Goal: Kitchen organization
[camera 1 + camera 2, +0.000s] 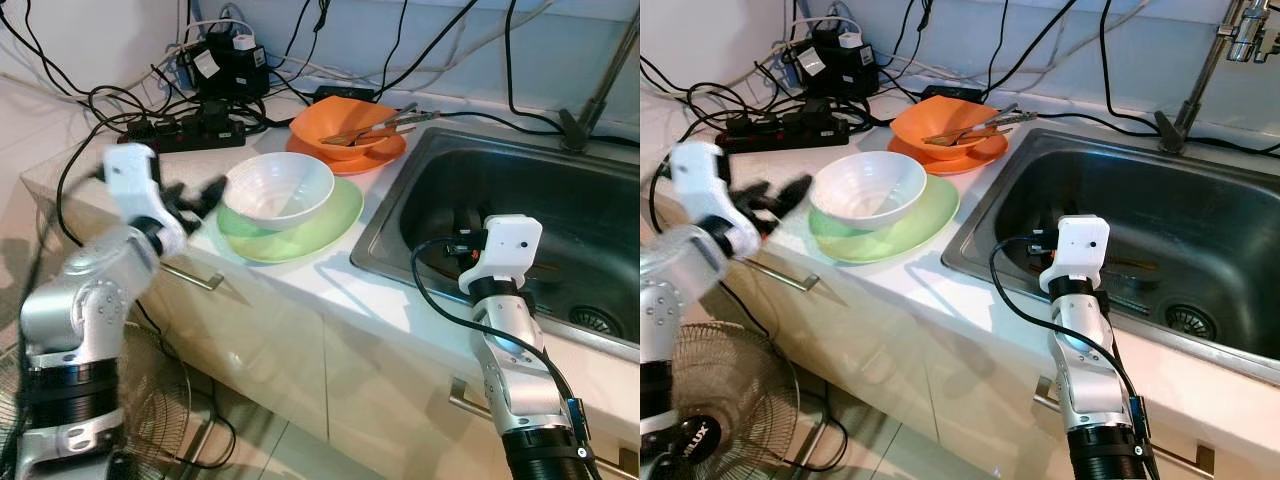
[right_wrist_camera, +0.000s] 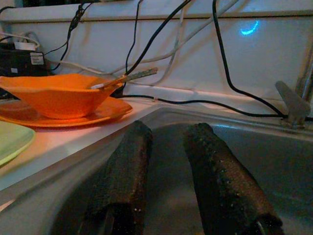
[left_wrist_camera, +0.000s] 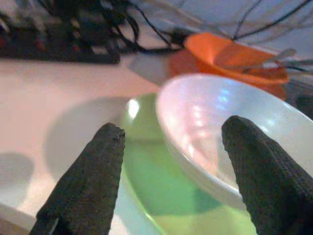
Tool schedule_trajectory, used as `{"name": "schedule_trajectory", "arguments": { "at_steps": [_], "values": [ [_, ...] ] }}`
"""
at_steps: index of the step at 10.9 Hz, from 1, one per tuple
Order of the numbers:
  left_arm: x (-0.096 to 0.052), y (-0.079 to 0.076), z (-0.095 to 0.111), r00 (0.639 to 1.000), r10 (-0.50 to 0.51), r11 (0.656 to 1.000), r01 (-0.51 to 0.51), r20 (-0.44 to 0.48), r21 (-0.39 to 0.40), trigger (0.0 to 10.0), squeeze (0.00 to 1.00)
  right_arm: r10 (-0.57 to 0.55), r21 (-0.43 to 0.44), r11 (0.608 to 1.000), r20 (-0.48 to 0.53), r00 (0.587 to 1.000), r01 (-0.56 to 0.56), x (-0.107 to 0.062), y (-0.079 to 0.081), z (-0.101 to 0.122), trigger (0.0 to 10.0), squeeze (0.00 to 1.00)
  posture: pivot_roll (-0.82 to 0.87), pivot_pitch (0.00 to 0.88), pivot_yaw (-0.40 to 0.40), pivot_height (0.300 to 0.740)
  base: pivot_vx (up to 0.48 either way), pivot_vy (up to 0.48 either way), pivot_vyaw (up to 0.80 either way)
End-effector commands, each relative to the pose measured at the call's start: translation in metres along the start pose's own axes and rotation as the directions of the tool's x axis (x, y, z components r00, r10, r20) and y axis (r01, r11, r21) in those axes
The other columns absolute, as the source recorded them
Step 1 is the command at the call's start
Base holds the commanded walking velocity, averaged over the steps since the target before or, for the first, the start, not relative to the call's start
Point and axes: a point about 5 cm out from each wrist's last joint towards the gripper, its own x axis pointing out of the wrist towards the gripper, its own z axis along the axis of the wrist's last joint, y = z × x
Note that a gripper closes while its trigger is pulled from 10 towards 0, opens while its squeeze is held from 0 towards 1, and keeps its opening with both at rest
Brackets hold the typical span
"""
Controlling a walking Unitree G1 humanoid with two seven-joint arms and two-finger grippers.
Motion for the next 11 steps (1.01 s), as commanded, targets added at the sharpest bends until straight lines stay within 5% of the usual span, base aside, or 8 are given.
{"name": "schedule_trajectory", "arguments": {
  "at_steps": [1, 11],
  "values": [
    [0.003, -0.002, -0.003, 0.999, -0.003, 1.0, 0.002, -0.033, -0.019, 10.0, 0.0, 0.007, 0.003, 1.0, -0.008, 1.0, -0.007, -0.001, 0.002, -0.003, 10.0, 0.0, 0.08, 0.038, 0.072, 0.74, 0.0, 0.0, 0.0],
    [0.033, -0.019, -0.043, 0.98, 0.003, 0.944, -0.069, -0.201, -0.322, 10.0, 0.0, 0.009, 0.005, 1.0, -0.013, 1.0, -0.009, 0.001, 0.006, -0.005, 10.0, 0.0, 0.07, 0.04, 0.101, 0.74, 0.0, 0.0, 0.0]
  ]
}}
